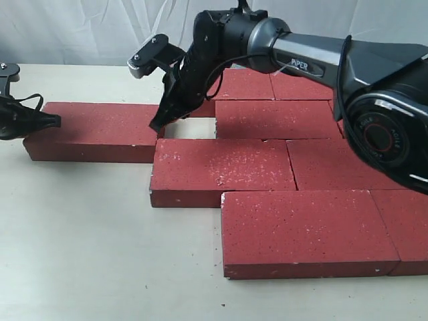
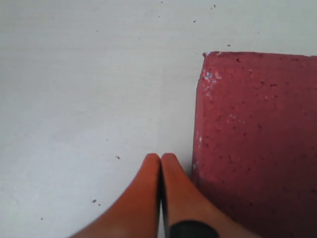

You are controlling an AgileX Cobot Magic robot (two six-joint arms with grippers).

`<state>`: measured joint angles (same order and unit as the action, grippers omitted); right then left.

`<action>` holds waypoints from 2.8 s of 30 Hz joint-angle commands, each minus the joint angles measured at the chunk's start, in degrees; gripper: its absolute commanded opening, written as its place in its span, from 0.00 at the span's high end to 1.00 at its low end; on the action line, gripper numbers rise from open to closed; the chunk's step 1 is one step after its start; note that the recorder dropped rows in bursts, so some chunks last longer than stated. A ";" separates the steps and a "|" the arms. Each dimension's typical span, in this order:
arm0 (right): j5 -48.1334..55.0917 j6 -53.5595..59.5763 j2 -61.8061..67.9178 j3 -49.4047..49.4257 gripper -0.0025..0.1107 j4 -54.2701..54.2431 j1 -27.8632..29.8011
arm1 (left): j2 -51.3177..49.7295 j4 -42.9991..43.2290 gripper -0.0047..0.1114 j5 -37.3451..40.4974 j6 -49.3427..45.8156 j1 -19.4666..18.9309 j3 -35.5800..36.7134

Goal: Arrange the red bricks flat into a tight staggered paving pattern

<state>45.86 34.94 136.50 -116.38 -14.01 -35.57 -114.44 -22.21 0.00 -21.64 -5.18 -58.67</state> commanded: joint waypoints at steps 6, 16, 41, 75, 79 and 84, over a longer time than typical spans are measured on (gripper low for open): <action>2.60 -0.15 2.03 0.14 0.99 -2.83 0.13 | -0.35 0.20 0.96 1.30 0.00 0.43 -0.09; 5.45 0.32 2.03 0.14 0.99 -1.94 0.13 | -0.35 0.20 0.96 1.30 0.00 0.43 -0.09; 7.46 10.00 3.04 -3.28 0.99 -2.45 -8.05 | -0.14 -2.70 0.96 0.37 0.21 -2.22 -0.09; -1.47 -12.10 -3.60 -3.28 0.99 10.95 -3.45 | -0.14 -2.71 0.96 0.00 0.21 -2.64 -0.09; -1.12 -12.52 -0.62 -3.28 0.99 9.40 -0.80 | -0.14 -2.71 0.96 0.00 0.21 -2.64 -0.09; -4.37 -12.52 3.46 -3.28 0.99 10.23 -0.43 | -0.14 -2.71 0.96 0.00 0.21 -2.64 -0.09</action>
<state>43.64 22.60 138.31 -119.75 -4.19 -35.98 -114.44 -24.35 0.58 -21.64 -7.79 -58.67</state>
